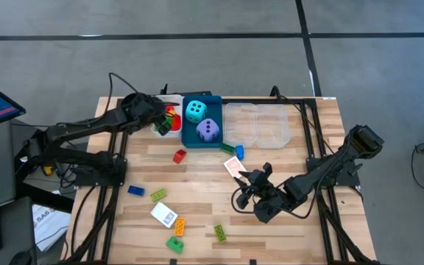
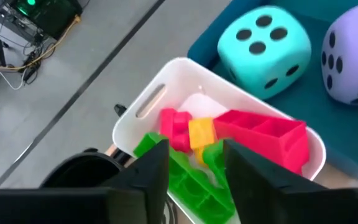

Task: Pick & Place Toys
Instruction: Put the small yellow game piece into the left transparent bin

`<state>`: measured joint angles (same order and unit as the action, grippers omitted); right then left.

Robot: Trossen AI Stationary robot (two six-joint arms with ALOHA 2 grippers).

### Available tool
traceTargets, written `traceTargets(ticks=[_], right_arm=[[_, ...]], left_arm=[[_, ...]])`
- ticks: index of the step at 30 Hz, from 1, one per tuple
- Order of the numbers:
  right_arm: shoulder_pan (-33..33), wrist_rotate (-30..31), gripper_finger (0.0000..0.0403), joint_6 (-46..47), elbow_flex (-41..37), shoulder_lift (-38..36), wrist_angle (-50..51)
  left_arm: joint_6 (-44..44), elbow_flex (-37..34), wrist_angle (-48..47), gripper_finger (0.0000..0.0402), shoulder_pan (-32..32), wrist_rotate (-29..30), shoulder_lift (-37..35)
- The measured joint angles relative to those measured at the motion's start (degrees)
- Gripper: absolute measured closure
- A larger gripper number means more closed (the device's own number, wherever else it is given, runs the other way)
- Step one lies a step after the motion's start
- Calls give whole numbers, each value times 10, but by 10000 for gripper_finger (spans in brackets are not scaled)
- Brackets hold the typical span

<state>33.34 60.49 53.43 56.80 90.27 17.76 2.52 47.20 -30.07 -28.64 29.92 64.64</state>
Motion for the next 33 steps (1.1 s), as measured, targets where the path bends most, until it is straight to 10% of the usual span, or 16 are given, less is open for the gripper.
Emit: traceTargets(ticks=[5,14,33], right_arm=[[0,0,277,0,0,0,0],[0,0,277,-14,0,0,1],[0,-80,277,-86,0,1,0]], left_arm=[[-23,-30,19,220,7,-18,0],[-54,-32,46,192,96,-289,0],[-215,-32,46,194,317,-258,0]])
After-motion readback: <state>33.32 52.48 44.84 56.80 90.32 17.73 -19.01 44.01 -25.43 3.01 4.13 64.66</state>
